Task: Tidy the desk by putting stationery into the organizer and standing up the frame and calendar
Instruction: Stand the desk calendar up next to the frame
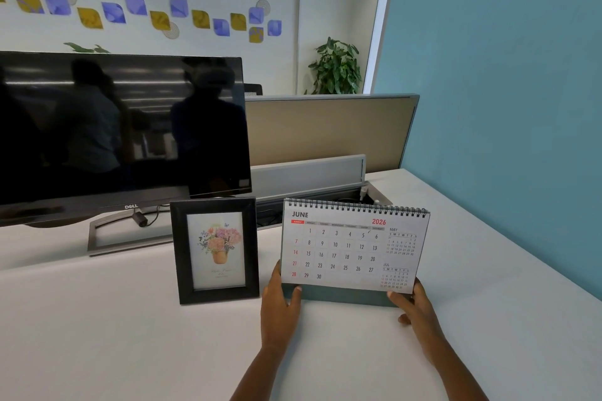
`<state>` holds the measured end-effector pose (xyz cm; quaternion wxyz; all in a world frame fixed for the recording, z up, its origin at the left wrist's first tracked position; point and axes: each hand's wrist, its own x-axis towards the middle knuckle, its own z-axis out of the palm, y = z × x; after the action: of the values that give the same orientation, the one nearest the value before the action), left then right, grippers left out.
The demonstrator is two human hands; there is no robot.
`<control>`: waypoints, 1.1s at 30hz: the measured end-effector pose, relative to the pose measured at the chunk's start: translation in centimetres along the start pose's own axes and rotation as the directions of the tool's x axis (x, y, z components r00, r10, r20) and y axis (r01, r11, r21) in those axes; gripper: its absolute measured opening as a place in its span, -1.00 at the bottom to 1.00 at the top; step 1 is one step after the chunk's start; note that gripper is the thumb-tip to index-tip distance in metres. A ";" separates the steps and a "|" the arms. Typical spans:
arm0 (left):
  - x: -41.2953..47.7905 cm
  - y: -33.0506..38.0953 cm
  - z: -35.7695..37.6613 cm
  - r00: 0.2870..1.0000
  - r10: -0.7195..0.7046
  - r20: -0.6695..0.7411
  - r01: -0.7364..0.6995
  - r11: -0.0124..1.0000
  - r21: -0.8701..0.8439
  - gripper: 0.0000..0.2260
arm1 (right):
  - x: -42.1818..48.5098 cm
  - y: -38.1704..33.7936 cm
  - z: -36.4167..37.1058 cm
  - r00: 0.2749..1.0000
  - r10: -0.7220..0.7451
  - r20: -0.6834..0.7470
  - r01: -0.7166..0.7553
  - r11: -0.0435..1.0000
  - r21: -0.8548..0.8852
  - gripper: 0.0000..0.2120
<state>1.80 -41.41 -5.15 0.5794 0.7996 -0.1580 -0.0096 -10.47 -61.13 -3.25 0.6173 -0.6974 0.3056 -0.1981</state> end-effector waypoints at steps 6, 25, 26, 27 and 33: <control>0.0 -0.2 0.1 1.000 0.000 -0.031 -0.001 0.999 -0.033 -0.46 | -0.3 -0.2 0.1 0.998 -0.048 -0.037 0.049 0.998 0.045 -0.34; -1.3 -0.5 0.2 0.999 -0.011 -0.052 0.011 1.000 0.001 -0.48 | 0.1 1.3 0.2 0.957 -0.123 -0.261 0.144 0.987 0.064 -0.46; -1.5 -0.4 0.1 0.999 -0.020 -0.051 0.020 1.000 0.005 -0.47 | 0.0 1.2 0.3 0.950 -0.125 -0.287 0.147 0.987 0.057 -0.45; -1.8 -0.5 0.1 0.999 -0.021 -0.049 0.021 1.000 0.009 -0.47 | -0.2 1.2 0.4 0.941 -0.124 -0.316 0.147 0.988 0.052 -0.44; -4.0 -0.4 -0.6 0.998 -0.058 -0.036 0.057 0.998 -0.021 -0.48 | -3.0 0.4 1.3 0.848 -0.089 -0.523 0.104 0.995 0.000 -0.44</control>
<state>-1.79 -39.70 -5.95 0.5897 0.7979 -0.1242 -0.0134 -11.89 -58.14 -3.51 0.5104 -0.6231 0.4232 -0.4149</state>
